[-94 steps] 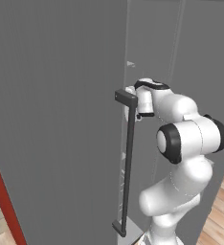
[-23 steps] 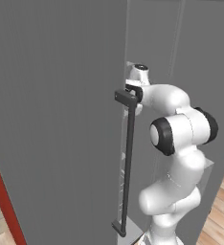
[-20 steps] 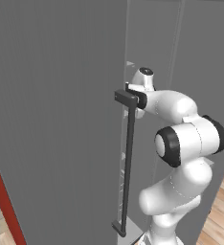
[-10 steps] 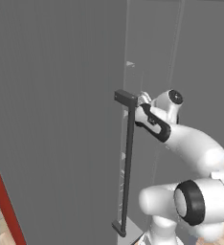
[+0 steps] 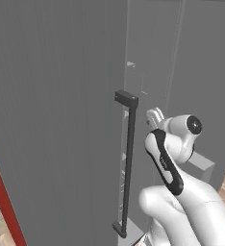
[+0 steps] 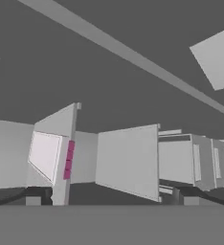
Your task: The ice cube tray has been filled with water. Take the tray and place it in the freezer to make ice. Close the freezer door after placing the tray.
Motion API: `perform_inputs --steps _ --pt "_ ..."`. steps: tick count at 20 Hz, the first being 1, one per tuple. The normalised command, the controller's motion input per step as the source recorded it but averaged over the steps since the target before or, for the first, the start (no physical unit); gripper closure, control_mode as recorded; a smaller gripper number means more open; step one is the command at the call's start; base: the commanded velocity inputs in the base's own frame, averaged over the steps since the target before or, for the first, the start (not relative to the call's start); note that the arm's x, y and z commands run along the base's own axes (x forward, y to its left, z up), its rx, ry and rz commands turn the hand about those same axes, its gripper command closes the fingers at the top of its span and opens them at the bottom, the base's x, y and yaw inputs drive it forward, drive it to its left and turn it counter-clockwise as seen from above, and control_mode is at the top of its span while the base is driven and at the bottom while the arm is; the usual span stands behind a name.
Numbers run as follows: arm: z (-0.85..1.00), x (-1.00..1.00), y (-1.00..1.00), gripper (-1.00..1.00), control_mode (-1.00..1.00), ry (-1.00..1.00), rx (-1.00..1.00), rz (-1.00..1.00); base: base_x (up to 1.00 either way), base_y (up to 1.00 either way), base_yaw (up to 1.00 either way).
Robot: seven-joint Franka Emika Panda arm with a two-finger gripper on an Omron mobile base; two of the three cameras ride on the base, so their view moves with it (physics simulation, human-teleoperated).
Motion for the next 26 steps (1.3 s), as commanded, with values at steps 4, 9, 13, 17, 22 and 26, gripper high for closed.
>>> perform_inputs --steps 4,9,13,17,22,26 --pt "0.14 -0.43 0.03 -1.00 -1.00 0.00 0.00 0.01 0.00 0.00 0.00" --pt "0.01 -0.32 0.00 -1.00 1.00 -0.03 0.00 0.05 -0.07 0.00 0.02" --pt "0.00 0.00 0.00 -1.00 1.00 0.00 0.00 0.00 -0.40 0.00 0.11" --pt "0.00 0.00 0.00 -1.00 1.00 0.00 0.00 0.00 -0.66 -0.16 0.06" --pt "0.00 0.00 0.00 -1.00 1.00 0.00 0.00 0.00 -0.58 -0.18 0.07" --pt "0.00 0.00 0.00 -1.00 1.00 0.00 0.00 0.00 -0.35 -0.14 0.14"
